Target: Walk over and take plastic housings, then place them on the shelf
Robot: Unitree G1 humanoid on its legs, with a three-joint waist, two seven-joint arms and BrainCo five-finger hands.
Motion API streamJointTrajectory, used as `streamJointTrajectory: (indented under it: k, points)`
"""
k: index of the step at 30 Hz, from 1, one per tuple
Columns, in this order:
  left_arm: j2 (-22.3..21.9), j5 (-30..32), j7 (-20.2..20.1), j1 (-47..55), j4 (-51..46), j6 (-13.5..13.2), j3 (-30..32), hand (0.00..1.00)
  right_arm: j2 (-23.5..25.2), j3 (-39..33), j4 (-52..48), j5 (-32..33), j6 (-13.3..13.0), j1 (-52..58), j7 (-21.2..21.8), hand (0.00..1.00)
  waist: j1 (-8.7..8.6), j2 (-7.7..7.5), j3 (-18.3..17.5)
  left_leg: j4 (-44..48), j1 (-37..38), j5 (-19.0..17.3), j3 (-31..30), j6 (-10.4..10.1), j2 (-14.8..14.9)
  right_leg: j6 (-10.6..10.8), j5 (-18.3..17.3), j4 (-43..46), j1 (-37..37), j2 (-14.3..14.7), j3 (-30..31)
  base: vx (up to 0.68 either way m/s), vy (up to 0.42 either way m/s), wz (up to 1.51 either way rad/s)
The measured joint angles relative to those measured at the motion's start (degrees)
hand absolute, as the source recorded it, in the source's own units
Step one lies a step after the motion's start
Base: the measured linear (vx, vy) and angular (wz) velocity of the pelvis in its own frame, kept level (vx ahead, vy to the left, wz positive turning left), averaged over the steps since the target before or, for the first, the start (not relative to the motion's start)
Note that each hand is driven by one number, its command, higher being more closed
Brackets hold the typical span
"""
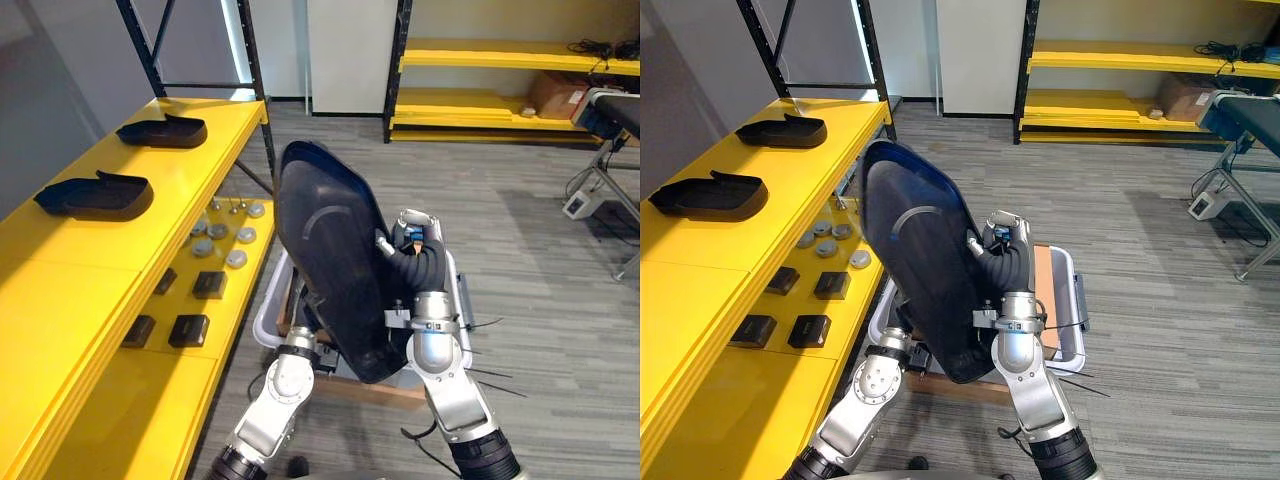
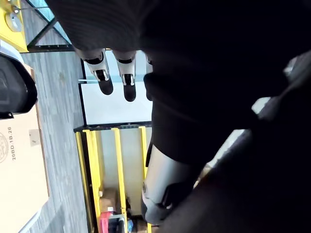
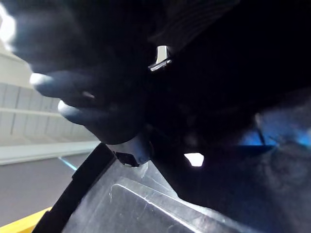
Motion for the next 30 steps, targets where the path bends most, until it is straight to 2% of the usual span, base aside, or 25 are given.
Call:
streamJointTrajectory:
  k: [3,5,9,13,21,30]
  points:
    - [0.00,-3.26,-2.02,0.00,2.31,-0.01,0.01,0.00,-0.63,-1.93,0.15,-0.02,0.93,-0.01,-0.11,1.00,0.14,-0.02,0.00,-0.04,0.03,0.00,-0.03,0.00,-0.02,0.05,-0.04,0.00,0.04,-0.01,-0.01,-0.01,-0.003,0.00]
    - [-0.02,-8.05,-3.23,0.27,2.63,-0.04,1.65,0.00,-0.95,-5.46,0.14,-0.02,1.80,-0.01,-0.48,1.00,0.13,-0.03,-0.01,-0.04,0.04,0.00,-0.03,0.00,-0.05,0.05,-0.04,0.01,0.05,-0.03,-0.02,0.00,0.000,0.00]
    - [0.05,-9.75,-3.41,1.63,1.96,-0.24,5.38,0.00,-1.32,-10.50,-0.16,-0.01,2.24,-0.04,-1.63,1.00,0.11,-0.04,-0.01,-0.02,0.04,0.00,-0.03,0.00,-0.06,0.05,-0.04,0.00,0.07,-0.03,-0.02,0.00,0.000,0.00]
    - [0.12,-12.06,-4.84,4.19,-0.76,-0.45,6.53,0.00,-2.63,-13.47,-0.75,-0.02,2.40,-0.20,-1.70,1.00,0.13,-0.04,-0.01,-0.01,0.03,-0.01,-0.07,-0.01,-0.06,0.06,-0.05,-0.05,0.11,-0.02,-0.05,0.00,0.000,0.00]
    - [0.16,-21.69,-7.71,4.32,-5.23,-1.45,4.29,0.00,-3.04,-13.86,-3.18,-0.14,2.51,-0.73,-1.64,1.00,0.15,-0.05,0.00,-0.03,-0.05,-0.02,-0.14,-0.01,-0.07,0.07,-0.06,-0.06,0.09,-0.03,-0.07,0.00,0.000,0.00]
    - [0.23,-24.77,-9.45,3.93,-8.34,-1.51,-2.08,0.00,-2.86,-9.51,-3.17,-1.82,2.50,-1.34,-1.40,1.00,0.15,-0.04,0.00,-0.02,-0.07,-0.01,-0.13,-0.01,-0.06,0.06,-0.06,-0.08,0.09,-0.02,-0.05,0.00,0.000,0.00]
